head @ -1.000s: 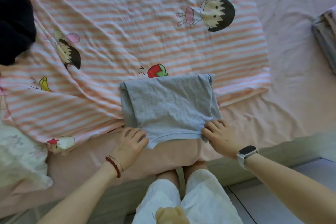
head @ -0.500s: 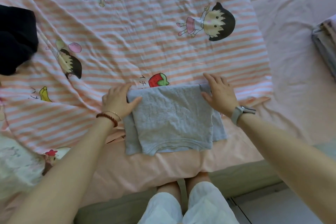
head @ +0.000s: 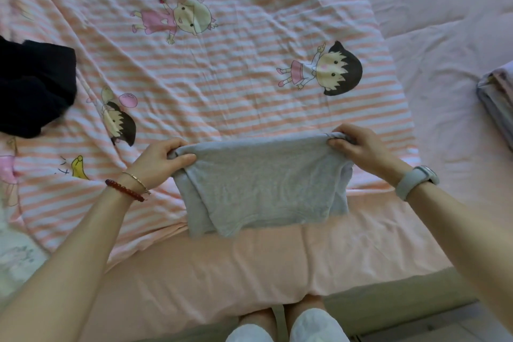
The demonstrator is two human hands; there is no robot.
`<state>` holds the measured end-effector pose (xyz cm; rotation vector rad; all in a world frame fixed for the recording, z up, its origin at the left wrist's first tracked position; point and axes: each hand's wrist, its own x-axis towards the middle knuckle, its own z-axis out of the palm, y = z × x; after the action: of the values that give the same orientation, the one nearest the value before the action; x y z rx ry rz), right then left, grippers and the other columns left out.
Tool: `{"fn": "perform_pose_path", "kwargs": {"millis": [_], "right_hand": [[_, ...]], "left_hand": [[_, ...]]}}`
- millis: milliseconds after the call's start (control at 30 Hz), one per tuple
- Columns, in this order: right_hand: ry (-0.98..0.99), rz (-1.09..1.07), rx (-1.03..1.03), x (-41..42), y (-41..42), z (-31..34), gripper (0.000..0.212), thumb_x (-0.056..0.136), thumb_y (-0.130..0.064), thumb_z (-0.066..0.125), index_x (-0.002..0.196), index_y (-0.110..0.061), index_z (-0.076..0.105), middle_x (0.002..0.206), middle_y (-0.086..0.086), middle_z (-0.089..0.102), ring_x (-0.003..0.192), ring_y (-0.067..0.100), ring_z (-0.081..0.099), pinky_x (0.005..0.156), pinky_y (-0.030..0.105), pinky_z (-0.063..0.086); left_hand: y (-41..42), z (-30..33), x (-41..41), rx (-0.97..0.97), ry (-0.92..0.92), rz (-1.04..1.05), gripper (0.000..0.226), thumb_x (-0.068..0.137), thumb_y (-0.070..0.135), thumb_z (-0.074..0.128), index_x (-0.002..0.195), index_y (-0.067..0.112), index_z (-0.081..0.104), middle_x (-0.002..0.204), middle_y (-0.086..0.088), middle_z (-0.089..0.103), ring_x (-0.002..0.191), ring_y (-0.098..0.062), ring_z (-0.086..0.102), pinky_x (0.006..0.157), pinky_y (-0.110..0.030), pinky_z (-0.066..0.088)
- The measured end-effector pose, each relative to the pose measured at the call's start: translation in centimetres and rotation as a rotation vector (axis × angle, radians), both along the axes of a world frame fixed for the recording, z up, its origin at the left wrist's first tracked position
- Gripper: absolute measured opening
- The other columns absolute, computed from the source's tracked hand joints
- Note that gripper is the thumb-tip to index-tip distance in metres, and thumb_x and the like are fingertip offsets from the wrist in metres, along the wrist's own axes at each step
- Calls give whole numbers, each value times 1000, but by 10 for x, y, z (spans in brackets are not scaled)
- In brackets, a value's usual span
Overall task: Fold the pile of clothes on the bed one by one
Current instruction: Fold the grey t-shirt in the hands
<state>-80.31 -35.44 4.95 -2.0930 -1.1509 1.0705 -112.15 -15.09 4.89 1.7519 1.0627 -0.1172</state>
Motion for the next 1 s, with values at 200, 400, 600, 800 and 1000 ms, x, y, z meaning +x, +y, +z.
{"fn": "perform_pose_path", "kwargs": {"millis": [200, 400, 600, 800, 1000], "right_hand": [[-216, 10, 73, 30, 76, 23, 24, 90, -15, 58, 74, 2, 53, 65, 5, 44, 67, 22, 41, 56, 29, 26], [-162, -222, 44, 44, 132, 17, 20, 90, -26, 58, 100, -8, 57, 87, 6, 55, 81, 19, 50, 62, 30, 37], [6, -287, -35, 38, 134, -9, 30, 87, -17, 61, 65, -12, 40, 61, 1, 38, 56, 16, 36, 53, 27, 28], [76, -377, -61, 28, 146, -14, 65, 88, -32, 62, 139, -4, 31, 124, 9, 49, 116, 25, 47, 87, 30, 38], [10, -433, 123, -2, 153, 6, 21, 86, -17, 56, 69, -13, 45, 66, 0, 44, 68, 18, 43, 54, 27, 30]], "left_hand": [[61, 30, 45, 259, -6, 37, 12, 86, 12, 64, 76, 10, 57, 62, 2, 45, 60, -3, 45, 55, -12, 35], [105, 18, 77, 250, -12, 279, 15, 85, 24, 63, 87, 9, 59, 78, -9, 56, 69, -21, 57, 82, -48, 53], [101, -13, 86, 164, 7, 458, 12, 88, 22, 59, 88, 10, 58, 90, -10, 59, 90, -29, 60, 88, -48, 51], [89, -10, 87, 115, -32, 423, 14, 93, 23, 53, 81, 18, 50, 83, -10, 57, 82, -27, 58, 80, -45, 53], [70, 15, 88, 57, -205, 495, 14, 94, 20, 52, 81, 21, 50, 79, -7, 60, 72, -21, 61, 65, -35, 57]]}}
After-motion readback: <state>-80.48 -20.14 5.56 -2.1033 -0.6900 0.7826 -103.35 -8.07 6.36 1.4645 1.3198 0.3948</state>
